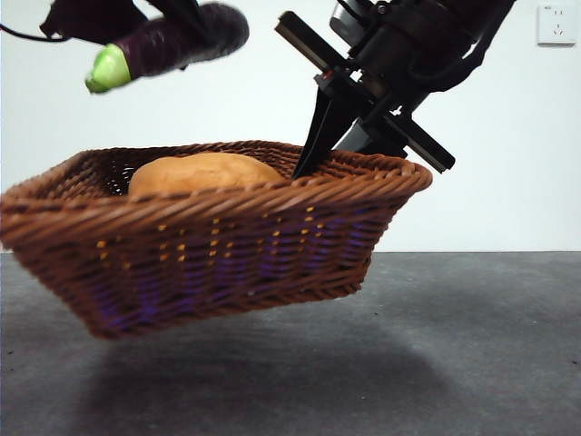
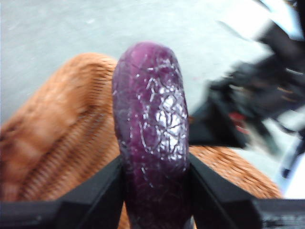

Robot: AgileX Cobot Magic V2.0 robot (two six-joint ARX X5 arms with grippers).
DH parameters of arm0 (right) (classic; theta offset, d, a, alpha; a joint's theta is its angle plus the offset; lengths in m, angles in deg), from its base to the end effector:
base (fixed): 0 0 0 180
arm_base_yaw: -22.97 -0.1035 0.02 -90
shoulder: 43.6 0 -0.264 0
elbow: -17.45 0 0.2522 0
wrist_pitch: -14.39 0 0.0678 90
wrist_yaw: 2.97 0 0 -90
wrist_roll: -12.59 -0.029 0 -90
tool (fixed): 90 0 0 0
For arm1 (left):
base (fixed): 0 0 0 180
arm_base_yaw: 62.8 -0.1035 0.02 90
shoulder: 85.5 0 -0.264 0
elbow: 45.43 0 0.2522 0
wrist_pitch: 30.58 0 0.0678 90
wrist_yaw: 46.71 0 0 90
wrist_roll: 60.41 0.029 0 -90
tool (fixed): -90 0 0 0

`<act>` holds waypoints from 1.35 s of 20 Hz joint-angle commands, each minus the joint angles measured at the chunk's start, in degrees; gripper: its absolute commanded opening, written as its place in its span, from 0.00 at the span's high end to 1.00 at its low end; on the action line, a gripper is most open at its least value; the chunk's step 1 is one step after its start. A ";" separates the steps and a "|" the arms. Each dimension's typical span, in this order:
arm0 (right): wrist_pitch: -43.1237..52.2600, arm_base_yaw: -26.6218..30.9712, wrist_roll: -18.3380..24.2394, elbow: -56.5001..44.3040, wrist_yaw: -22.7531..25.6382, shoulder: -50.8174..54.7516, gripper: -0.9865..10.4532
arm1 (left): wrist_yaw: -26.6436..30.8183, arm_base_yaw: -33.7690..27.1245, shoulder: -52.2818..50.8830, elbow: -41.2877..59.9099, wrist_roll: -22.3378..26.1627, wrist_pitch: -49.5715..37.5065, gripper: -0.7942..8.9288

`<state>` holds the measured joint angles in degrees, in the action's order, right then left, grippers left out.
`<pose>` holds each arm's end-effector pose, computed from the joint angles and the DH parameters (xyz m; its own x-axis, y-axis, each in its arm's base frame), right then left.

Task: Help me put the vegetables on the table into the basket

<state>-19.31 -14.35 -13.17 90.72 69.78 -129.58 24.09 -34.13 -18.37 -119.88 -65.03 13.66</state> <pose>0.2440 0.1968 0.2422 0.3439 0.6350 -0.6917 -0.4176 0.7632 0.4931 0.2092 -0.1253 0.3217 0.5047 -0.6508 -0.5673 0.6391 0.7234 -0.2613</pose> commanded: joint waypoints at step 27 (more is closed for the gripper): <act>0.61 -0.48 0.28 0.70 0.13 -0.37 0.92 | 3.85 -2.89 -2.73 0.15 1.64 6.82 0.50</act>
<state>-19.90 -14.83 -12.89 90.72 70.43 -129.60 28.11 -37.10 -21.43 -119.88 -64.00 20.65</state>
